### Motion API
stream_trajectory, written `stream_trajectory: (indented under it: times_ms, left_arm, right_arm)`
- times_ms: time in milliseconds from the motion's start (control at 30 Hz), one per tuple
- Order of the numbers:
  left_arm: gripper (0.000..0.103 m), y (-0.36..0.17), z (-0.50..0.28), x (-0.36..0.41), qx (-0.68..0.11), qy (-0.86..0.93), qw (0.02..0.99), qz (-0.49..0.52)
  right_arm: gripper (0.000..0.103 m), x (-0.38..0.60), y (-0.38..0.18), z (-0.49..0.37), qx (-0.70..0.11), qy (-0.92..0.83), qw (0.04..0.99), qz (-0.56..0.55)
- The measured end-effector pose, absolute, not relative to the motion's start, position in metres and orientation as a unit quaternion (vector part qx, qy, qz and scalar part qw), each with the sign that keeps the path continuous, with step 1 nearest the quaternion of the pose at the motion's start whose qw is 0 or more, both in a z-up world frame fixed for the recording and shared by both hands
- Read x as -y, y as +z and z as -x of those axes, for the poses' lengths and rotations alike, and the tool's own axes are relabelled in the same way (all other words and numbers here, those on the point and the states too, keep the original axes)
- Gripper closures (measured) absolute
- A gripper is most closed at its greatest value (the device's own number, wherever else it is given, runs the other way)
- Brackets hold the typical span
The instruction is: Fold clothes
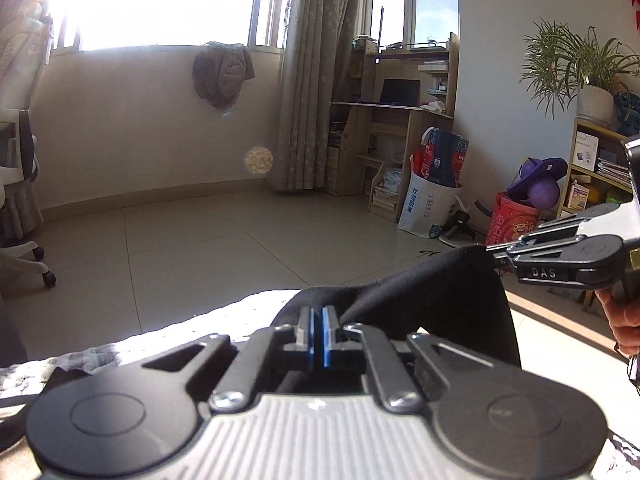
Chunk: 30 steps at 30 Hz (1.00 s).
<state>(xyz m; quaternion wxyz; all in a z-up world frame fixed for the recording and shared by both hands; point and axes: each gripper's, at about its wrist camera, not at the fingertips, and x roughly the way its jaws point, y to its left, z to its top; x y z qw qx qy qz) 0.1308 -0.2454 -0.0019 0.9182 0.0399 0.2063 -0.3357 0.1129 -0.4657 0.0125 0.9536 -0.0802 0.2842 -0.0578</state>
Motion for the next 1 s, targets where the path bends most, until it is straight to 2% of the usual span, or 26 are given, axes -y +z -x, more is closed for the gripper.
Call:
stream_trajectory:
  times_ms: [100, 167, 200, 233, 267, 367, 567, 633, 700, 733, 800, 833, 867, 1000]
  left_arm:
    - [0.099, -0.01, -0.15, 0.254, -0.223, -0.304, 0.925, -0.038]
    - [0.099, -0.017, -0.165, 0.256, -0.245, -0.274, 0.93, -0.025]
    - [0.099, -0.019, -0.171, 0.256, -0.255, -0.258, 0.932, -0.016]
    - [0.099, -0.021, -0.174, 0.255, -0.263, -0.252, 0.931, -0.009]
    - [0.099, -0.022, -0.176, 0.254, -0.27, -0.249, 0.93, -0.003]
    - [0.097, -0.02, -0.173, 0.248, -0.277, -0.251, 0.927, 0.003]
    - [0.088, -0.004, -0.147, 0.243, -0.266, -0.295, 0.917, -0.026]
    - [0.078, 0.0, -0.138, 0.242, -0.267, -0.314, 0.911, -0.033]
    - [0.072, 0.002, -0.129, 0.242, -0.268, -0.331, 0.904, -0.04]
    - [0.072, 0.003, -0.125, 0.241, -0.271, -0.34, 0.9, -0.042]
    - [0.072, 0.002, -0.12, 0.243, -0.276, -0.356, 0.891, -0.052]
    - [0.072, 0.001, -0.117, 0.245, -0.28, -0.365, 0.886, -0.059]
    - [0.072, -0.001, -0.115, 0.247, -0.286, -0.373, 0.88, -0.069]
    - [0.072, -0.01, -0.109, 0.262, -0.297, -0.384, 0.868, -0.109]
  right_arm:
    - [0.101, 0.475, -0.002, -0.15, -0.311, -0.076, 0.945, 0.072]
    - [0.094, 0.481, -0.012, -0.175, -0.328, -0.088, 0.938, 0.066]
    - [0.094, 0.484, -0.017, -0.187, -0.337, -0.094, 0.935, 0.064]
    - [0.094, 0.485, -0.023, -0.191, -0.34, -0.106, 0.932, 0.072]
    - [0.088, 0.486, -0.026, -0.19, -0.342, -0.111, 0.931, 0.07]
    - [0.087, 0.489, -0.029, -0.18, -0.343, -0.103, 0.932, 0.05]
    - [0.087, 0.488, -0.024, -0.155, -0.352, -0.051, 0.935, -0.002]
    - [0.087, 0.486, -0.024, -0.146, -0.356, -0.033, 0.934, -0.013]
    - [0.086, 0.484, -0.025, -0.14, -0.362, -0.02, 0.932, -0.015]
    - [0.084, 0.483, -0.026, -0.137, -0.364, -0.013, 0.931, -0.016]
    - [0.072, 0.48, -0.028, -0.133, -0.369, -0.005, 0.929, -0.014]
    - [0.058, 0.478, -0.03, -0.131, -0.371, -0.002, 0.929, -0.011]
    - [0.055, 0.477, -0.031, -0.13, -0.369, 0.001, 0.929, -0.008]
    - [0.055, 0.476, -0.038, -0.138, -0.363, 0.011, 0.932, -0.001]
